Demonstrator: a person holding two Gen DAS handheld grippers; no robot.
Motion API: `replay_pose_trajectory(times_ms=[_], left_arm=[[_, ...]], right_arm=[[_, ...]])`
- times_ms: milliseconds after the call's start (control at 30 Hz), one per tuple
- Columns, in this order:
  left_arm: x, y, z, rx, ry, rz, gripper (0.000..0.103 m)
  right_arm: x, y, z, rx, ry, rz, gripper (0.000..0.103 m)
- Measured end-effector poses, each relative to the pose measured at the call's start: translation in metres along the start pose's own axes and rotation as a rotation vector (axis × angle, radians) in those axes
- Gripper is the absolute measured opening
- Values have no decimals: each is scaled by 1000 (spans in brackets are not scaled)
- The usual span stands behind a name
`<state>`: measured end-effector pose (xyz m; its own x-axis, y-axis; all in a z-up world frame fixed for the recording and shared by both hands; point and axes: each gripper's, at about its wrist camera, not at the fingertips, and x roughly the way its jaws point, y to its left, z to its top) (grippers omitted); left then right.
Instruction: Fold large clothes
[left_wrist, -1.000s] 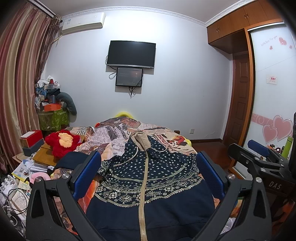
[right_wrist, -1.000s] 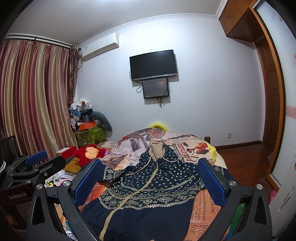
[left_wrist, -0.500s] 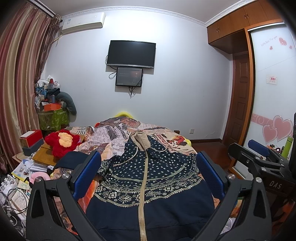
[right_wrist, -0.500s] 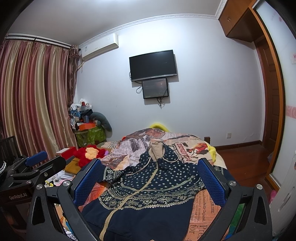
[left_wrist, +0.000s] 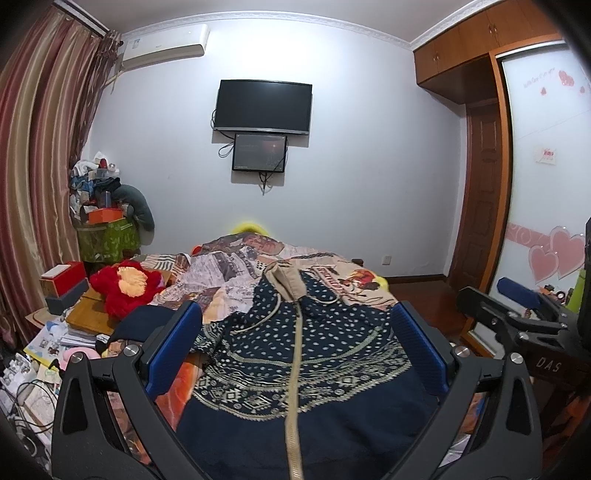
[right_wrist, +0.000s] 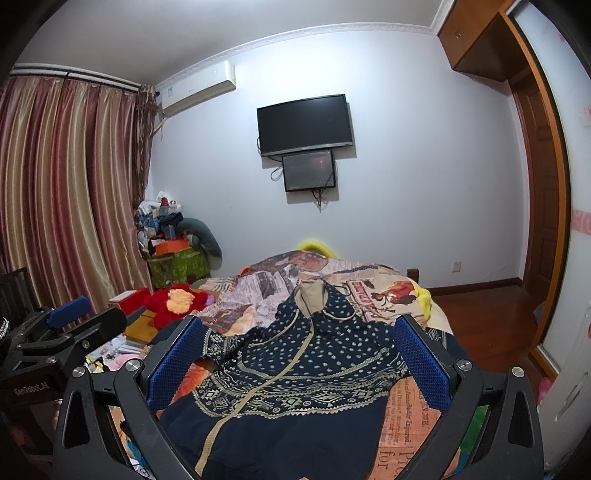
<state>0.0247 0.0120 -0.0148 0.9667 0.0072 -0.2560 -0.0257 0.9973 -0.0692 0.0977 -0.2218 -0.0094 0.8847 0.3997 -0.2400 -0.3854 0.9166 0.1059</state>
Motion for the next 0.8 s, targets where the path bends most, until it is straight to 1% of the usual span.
replay_pose_trajectory(times_ms=[167, 300, 400, 500, 533, 600, 633, 733, 800], left_arm=[[42, 20, 3, 7, 57, 49, 103], [84, 45, 4, -12, 127, 77, 103], [124, 67, 1, -19, 193, 123, 103], [169, 95, -5, -37, 288, 167, 103], [189, 108, -9, -57, 339, 183, 103], [214, 127, -15, -91, 408, 203, 103], [229, 138, -21, -113, 443, 218, 103], [264, 169, -35, -158, 533, 301, 103], [288, 191, -46, -181, 604, 313, 103]], right_arm=[[33, -2, 0, -15, 29, -21, 103], [75, -4, -1, -11, 73, -30, 103], [113, -6, -3, -16, 121, -30, 103], [154, -7, -5, -20, 172, -24, 103], [168, -9, -5, -20, 188, -23, 103], [198, -10, -7, -19, 225, -11, 103], [217, -12, -8, -17, 252, -2, 103], [262, -12, -13, -12, 329, 15, 103], [289, -14, -18, -17, 383, 22, 103]])
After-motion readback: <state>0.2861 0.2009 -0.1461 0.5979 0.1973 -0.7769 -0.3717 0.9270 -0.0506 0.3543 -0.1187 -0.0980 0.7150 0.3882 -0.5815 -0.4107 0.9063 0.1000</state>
